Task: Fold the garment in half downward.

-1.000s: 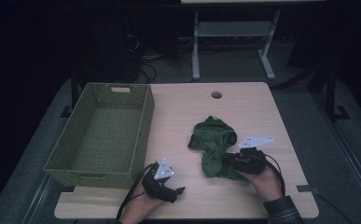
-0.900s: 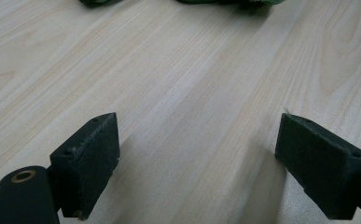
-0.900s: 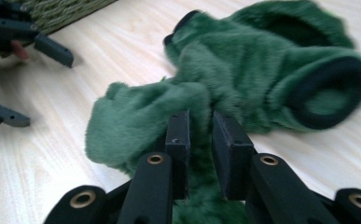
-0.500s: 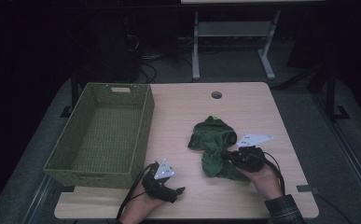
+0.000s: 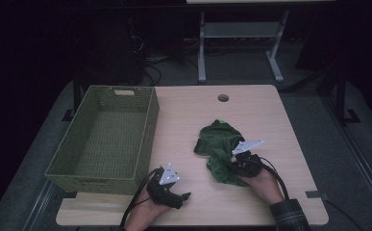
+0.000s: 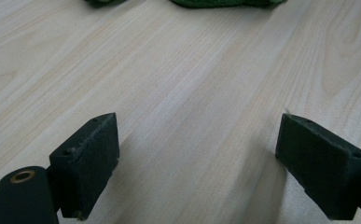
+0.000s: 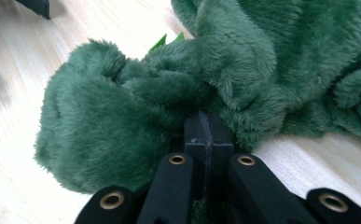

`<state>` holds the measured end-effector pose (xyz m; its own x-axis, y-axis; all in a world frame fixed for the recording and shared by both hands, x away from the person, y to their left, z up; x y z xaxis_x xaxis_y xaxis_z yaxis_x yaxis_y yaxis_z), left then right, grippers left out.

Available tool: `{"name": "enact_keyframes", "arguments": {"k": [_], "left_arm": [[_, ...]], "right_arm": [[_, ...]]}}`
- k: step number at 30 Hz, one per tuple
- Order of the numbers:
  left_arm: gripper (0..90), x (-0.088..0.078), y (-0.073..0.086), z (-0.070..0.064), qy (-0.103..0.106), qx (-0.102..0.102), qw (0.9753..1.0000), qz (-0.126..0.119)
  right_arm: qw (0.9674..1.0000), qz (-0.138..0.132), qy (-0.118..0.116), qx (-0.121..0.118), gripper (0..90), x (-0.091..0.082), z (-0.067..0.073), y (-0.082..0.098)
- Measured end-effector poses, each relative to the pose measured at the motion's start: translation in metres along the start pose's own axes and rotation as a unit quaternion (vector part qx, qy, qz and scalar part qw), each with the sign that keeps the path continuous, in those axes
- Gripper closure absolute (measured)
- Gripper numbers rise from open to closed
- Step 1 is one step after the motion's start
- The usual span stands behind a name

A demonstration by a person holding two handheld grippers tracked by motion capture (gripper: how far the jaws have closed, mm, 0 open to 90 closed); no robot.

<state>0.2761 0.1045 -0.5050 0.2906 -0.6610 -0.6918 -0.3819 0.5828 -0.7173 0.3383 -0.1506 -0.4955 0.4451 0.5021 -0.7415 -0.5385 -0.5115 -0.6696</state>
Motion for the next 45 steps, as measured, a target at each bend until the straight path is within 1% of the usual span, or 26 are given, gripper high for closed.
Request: {"name": "enact_keyframes", "arguments": {"k": [1,2,4,5,7,9,10,12,13,14,16,17,18,19,20,21,22,24,29,31,33,37,39,41,42,45], "left_arm": [[12.6,0.0,0.0,0.0,0.0,0.0,1.0,0.0],[12.6,0.0,0.0,0.0,0.0,0.0,1.0,0.0],[12.6,0.0,0.0,0.0,0.0,0.0,1.0,0.0],[12.6,0.0,0.0,0.0,-0.001,0.0,1.0,-0.001],[12.6,0.0,0.0,0.0,-0.001,0.0,1.0,-0.001],[12.6,0.0,0.0,0.0,-0.001,0.001,1.0,0.0],[12.6,0.0,0.0,0.0,-0.001,0.001,1.0,0.0],[12.6,0.0,0.0,0.0,0.0,0.0,1.0,0.0],[12.6,0.0,0.0,0.0,0.0,-0.001,1.0,0.0],[12.6,0.0,0.0,0.0,0.0,0.0,1.0,0.0],[12.7,0.0,0.0,0.0,-0.001,-0.001,1.0,0.0],[12.7,0.0,0.0,0.0,-0.001,-0.002,1.0,-0.001],[12.7,0.0,0.0,0.0,-0.002,-0.002,1.0,-0.001],[12.6,0.0,0.0,0.0,-0.001,-0.002,1.0,0.0],[12.5,0.0,0.0,0.0,-0.001,-0.002,1.0,-0.001],[12.4,0.0,0.0,0.0,-0.001,-0.002,1.0,0.0],[12.4,0.0,0.0,0.0,-0.001,-0.002,1.0,0.0],[12.4,0.0,0.0,0.0,-0.001,-0.002,1.0,0.0],[12.4,0.0,0.0,0.0,-0.001,-0.002,1.0,0.0],[12.3,0.0,0.0,0.0,0.001,-0.001,1.0,0.0],[12.3,0.0,0.0,0.0,0.001,0.0,1.0,0.0],[12.3,0.0,0.0,0.0,0.001,0.001,1.0,0.0],[12.4,0.0,0.0,0.0,0.001,0.0,1.0,0.0],[12.4,0.0,0.0,0.0,0.001,0.001,1.0,0.0],[12.4,0.0,0.0,0.0,0.001,0.001,1.0,0.0],[12.3,0.0,0.0,0.0,0.001,0.001,1.0,0.0]], "right_arm": [[1.0,-0.001,0.001,-0.006,89.9,0.0,0.0,0.0],[1.0,0.0,0.004,-0.006,89.8,-0.001,0.0,0.0],[0.9998,-0.011,0.009,-0.011,87.7,-0.006,0.0,-0.001],[0.9998,-0.015,0.011,-0.009,85.8,-0.009,-0.001,-0.002],[0.9992,-0.034,0.019,0.002,82.1,-0.019,-0.002,-0.004],[0.9987,-0.043,0.026,0.002,80.4,-0.027,-0.005,-0.003],[0.9985,-0.048,0.028,0.004,77.8,-0.031,-0.006,-0.002],[0.9983,-0.051,0.018,0.018,76.5,-0.037,-0.01,0.0],[0.9981,-0.055,0.01,0.027,74.2,-0.042,-0.012,0.001],[0.998,-0.055,0.009,0.031,71.4,-0.048,-0.014,0.004],[0.9978,-0.054,0.008,0.037,69.5,-0.054,-0.017,0.008],[0.9977,-0.057,0.008,0.036,68.4,-0.058,-0.019,0.011],[0.9976,-0.057,0.012,0.037,65.8,-0.062,-0.02,0.013],[0.9974,-0.062,0.017,0.033,64.8,-0.066,-0.021,0.016],[0.9969,-0.067,0.015,0.039,63.8,-0.07,-0.022,0.019],[0.9967,-0.067,0.016,0.044,63.8,-0.075,-0.024,0.024],[0.9964,-0.069,0.023,0.044,63.7,-0.078,-0.027,0.029],[0.9958,-0.071,0.026,0.051,62.7,-0.085,-0.029,0.038],[0.9956,-0.066,0.048,0.046,60.9,-0.095,-0.03,0.059],[0.9956,-0.061,0.052,0.048,60.0,-0.098,-0.03,0.068],[0.9959,-0.056,0.05,0.051,59.4,-0.1,-0.029,0.078],[0.9967,-0.042,0.045,0.052,59.3,-0.099,-0.024,0.092],[0.9969,-0.037,0.041,0.057,59.3,-0.099,-0.02,0.096],[0.9973,-0.033,0.037,0.054,59.3,-0.097,-0.017,0.1],[0.9973,-0.028,0.035,0.058,59.2,-0.096,-0.016,0.101],[0.9973,-0.025,0.03,0.061,59.1,-0.094,-0.015,0.102]]}}
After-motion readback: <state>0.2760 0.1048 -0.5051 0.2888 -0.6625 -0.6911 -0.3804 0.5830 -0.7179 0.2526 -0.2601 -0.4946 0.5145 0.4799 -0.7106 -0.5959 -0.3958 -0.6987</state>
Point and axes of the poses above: each handheld gripper's, and its own axes: x roughly forward along the jaws, y roughly out of its underside, z roughly to its left, the point moved 4 cm from there along x, roughly forward along the jaws, and after that the axes turned 7 degrees about y, right-handed, at the moved point
